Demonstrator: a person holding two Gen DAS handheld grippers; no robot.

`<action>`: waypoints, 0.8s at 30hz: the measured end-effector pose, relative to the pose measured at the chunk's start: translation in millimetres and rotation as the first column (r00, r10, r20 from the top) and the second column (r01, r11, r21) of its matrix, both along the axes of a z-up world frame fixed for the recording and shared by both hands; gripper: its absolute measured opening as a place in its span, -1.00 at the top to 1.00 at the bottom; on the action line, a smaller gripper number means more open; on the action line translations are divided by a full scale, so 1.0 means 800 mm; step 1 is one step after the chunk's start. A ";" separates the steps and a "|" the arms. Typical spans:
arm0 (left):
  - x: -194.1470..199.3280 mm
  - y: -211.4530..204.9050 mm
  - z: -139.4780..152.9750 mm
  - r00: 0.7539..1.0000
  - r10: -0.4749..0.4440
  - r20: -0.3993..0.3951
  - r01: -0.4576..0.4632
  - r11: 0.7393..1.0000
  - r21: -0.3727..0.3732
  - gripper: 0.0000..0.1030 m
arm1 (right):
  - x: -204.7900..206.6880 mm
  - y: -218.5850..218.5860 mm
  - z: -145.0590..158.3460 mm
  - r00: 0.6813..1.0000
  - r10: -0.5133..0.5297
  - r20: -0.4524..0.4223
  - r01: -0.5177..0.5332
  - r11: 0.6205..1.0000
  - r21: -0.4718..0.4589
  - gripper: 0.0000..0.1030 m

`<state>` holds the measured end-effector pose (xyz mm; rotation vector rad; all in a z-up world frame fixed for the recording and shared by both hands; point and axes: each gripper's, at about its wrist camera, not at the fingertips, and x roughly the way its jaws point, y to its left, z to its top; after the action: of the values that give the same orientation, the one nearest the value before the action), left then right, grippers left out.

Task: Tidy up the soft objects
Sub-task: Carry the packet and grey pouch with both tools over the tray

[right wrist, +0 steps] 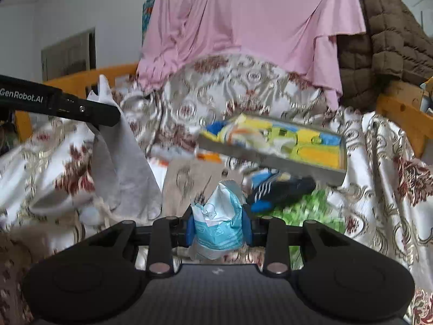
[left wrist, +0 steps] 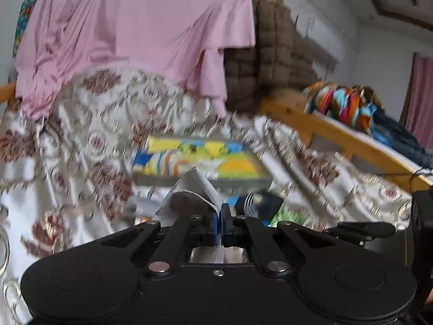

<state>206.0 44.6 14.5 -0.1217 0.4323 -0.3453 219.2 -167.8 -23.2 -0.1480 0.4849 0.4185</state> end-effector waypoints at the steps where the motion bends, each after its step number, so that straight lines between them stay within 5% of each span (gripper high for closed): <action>1: 0.000 -0.001 0.003 1.000 0.000 0.019 0.000 1.000 -0.005 0.98 | 0.001 -0.002 0.004 1.000 -0.002 0.014 0.002 1.000 0.015 0.28; 13: 0.052 -0.012 0.024 0.989 0.033 0.143 -0.023 0.997 -0.070 0.98 | 0.042 -0.021 0.053 0.985 -0.047 0.166 0.022 0.989 0.144 0.27; 24: 0.187 -0.035 0.022 0.983 0.061 0.172 -0.037 0.990 -0.137 0.98 | 0.189 -0.050 0.058 0.976 -0.156 0.151 0.116 0.964 0.241 0.27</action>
<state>355.4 16.9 32.2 -0.2301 0.2312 -0.3331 370.8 -207.7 23.4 0.0752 0.2748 0.3210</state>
